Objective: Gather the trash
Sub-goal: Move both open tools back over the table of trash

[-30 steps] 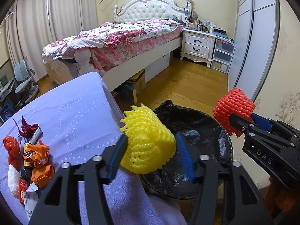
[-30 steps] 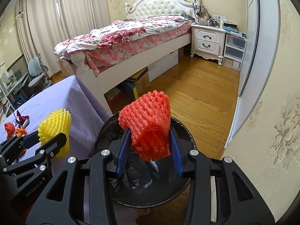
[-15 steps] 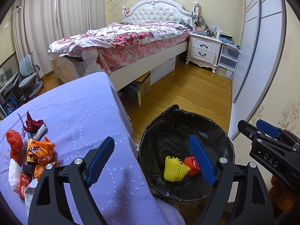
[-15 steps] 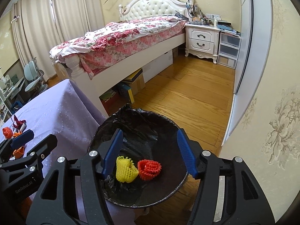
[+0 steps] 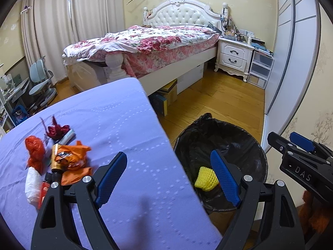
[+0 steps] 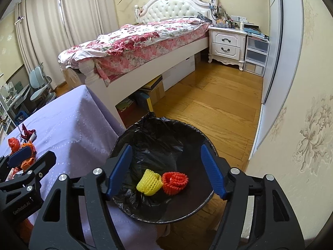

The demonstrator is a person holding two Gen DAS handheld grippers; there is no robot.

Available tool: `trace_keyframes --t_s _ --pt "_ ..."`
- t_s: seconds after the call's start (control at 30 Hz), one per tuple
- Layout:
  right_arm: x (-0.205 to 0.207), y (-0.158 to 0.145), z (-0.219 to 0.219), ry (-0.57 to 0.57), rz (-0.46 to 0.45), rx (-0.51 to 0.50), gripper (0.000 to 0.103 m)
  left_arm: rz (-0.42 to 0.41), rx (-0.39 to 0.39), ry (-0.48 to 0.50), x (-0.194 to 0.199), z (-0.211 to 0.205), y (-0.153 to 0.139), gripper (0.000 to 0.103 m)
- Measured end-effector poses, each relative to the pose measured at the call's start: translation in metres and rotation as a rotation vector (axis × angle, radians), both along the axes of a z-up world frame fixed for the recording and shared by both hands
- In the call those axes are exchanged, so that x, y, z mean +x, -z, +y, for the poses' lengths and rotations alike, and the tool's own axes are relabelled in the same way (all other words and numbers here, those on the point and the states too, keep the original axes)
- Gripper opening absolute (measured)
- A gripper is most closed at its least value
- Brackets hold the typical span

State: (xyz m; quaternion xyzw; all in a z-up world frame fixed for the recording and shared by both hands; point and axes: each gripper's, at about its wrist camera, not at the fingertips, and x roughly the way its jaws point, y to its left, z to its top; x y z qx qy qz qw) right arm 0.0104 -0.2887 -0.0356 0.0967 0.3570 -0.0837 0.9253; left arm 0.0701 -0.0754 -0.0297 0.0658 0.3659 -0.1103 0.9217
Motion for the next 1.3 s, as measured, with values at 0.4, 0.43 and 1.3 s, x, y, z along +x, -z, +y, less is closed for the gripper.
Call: trace_keyframes --t_s 0.4,0.43,1.3 --pt "-0.009 -0.006 0.057 -0.124 0.005 0.009 0.067 -0.008 0.013 -0.127 -0.027 0.065 -0.010 0.082" --pt "-0.009 -0.005 0.063 -0.136 0.006 0.011 0.067 -0.010 0.016 -0.138 -0.030 0.071 -0.010 0.082" --pt "-0.026 -0.014 0.239 -0.495 0.037 -0.029 0.067 0.015 0.024 -0.455 -0.089 0.246 0.007 0.082"
